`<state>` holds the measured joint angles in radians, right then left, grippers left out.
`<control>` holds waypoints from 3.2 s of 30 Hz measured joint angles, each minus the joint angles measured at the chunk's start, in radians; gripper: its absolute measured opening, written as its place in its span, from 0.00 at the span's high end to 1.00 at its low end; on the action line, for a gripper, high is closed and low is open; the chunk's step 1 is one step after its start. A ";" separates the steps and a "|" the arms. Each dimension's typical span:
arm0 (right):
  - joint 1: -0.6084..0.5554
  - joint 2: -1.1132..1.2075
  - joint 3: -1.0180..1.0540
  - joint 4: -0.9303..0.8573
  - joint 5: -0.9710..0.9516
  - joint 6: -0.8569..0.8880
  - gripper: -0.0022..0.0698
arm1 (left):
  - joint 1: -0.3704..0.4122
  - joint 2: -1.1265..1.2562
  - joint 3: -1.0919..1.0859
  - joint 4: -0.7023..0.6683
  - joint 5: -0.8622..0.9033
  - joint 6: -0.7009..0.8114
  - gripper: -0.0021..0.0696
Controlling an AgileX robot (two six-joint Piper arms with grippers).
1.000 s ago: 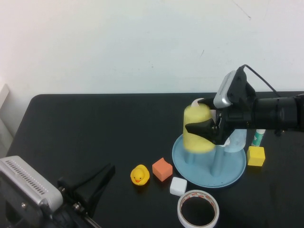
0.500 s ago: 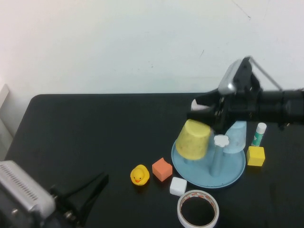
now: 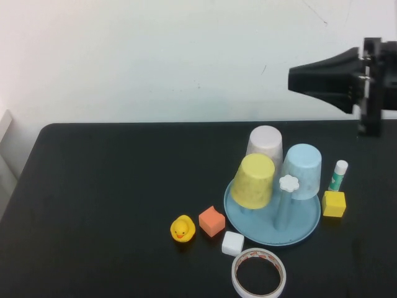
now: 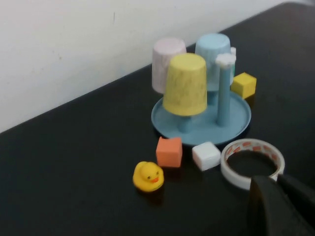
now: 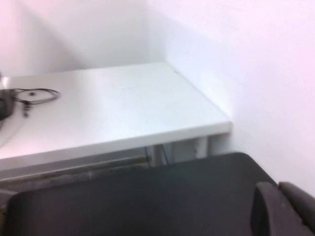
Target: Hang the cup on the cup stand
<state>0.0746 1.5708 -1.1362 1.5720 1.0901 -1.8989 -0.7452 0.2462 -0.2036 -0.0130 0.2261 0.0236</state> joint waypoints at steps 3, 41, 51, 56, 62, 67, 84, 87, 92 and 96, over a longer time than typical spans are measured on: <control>0.000 -0.109 0.069 -0.007 0.012 0.000 0.97 | 0.000 -0.071 0.002 0.041 0.076 -0.018 0.97; 0.000 -1.216 0.651 -0.041 -0.397 0.030 0.97 | 0.000 -0.135 0.002 0.242 0.201 -0.192 0.97; 0.000 -1.218 0.710 -0.056 -0.627 0.041 0.97 | 0.000 -0.135 0.002 0.242 0.210 -0.190 0.97; 0.000 -1.255 0.731 -0.056 -0.774 -0.027 0.97 | 0.000 -0.135 0.002 0.242 0.220 -0.190 0.97; 0.000 -1.280 0.751 -0.099 -0.869 -0.003 0.97 | 0.000 -0.135 0.002 0.242 0.225 -0.190 0.97; 0.000 -1.361 0.852 -0.826 -0.894 0.793 0.97 | 0.000 -0.135 0.002 0.242 0.227 -0.190 0.97; -0.028 -1.583 1.162 -1.596 -0.874 1.792 0.97 | 0.000 -0.135 0.002 0.242 0.227 -0.190 0.97; -0.040 -1.583 1.162 -1.602 -0.822 1.803 0.97 | 0.000 -0.135 0.002 0.242 0.227 -0.190 0.97; -0.066 -1.583 1.160 -1.619 -0.776 1.807 0.97 | 0.000 -0.135 0.002 0.242 0.227 -0.190 0.97; -0.078 -1.583 1.160 -1.690 -0.764 1.807 0.97 | 0.000 -0.135 0.002 0.242 0.227 -0.190 0.97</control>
<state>-0.0038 -0.0127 0.0241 -0.1183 0.3264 -0.0919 -0.7452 0.1109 -0.2019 0.2293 0.4534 -0.1668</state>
